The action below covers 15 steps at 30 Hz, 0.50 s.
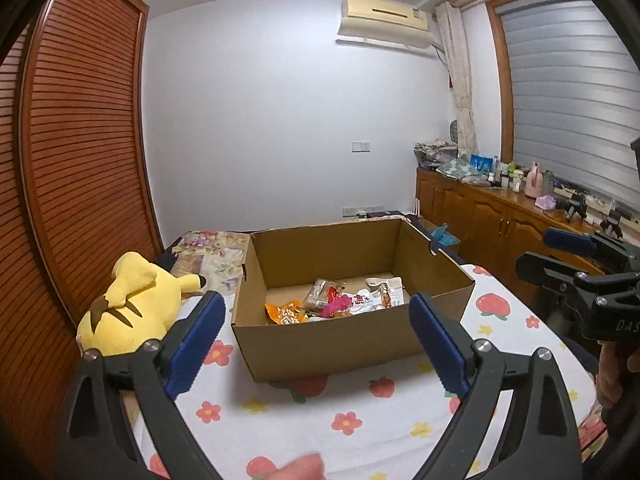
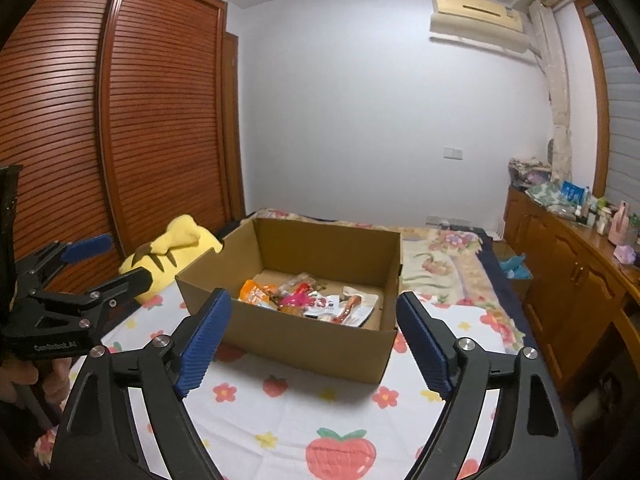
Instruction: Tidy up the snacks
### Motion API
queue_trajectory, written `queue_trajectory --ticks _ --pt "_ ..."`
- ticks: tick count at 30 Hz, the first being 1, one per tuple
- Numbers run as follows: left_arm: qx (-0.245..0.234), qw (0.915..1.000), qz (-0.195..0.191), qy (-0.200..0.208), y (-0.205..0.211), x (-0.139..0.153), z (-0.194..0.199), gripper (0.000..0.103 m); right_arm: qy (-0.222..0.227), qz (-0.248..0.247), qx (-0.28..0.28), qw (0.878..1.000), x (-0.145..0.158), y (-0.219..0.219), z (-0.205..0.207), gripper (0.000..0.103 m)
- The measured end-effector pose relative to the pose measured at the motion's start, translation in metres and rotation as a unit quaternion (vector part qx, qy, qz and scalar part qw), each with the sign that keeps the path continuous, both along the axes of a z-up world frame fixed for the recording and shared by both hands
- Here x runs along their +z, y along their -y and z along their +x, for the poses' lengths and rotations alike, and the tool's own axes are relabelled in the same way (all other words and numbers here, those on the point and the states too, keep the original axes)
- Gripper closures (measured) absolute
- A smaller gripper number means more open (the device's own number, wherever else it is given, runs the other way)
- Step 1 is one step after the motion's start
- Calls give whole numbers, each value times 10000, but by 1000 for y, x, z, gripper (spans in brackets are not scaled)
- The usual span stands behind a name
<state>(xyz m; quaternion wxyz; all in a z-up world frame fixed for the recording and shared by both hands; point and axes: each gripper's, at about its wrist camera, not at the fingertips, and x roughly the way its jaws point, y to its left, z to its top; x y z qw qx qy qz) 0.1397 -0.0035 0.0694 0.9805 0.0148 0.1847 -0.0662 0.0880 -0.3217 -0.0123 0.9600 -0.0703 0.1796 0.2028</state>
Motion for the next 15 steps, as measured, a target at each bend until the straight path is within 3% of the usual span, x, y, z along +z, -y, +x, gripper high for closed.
queue_trajectory --ticks 15 --pt "47 9998 112 -144 11 -17 -35 8 147 123 -504 9985 -13 13 -36 11"
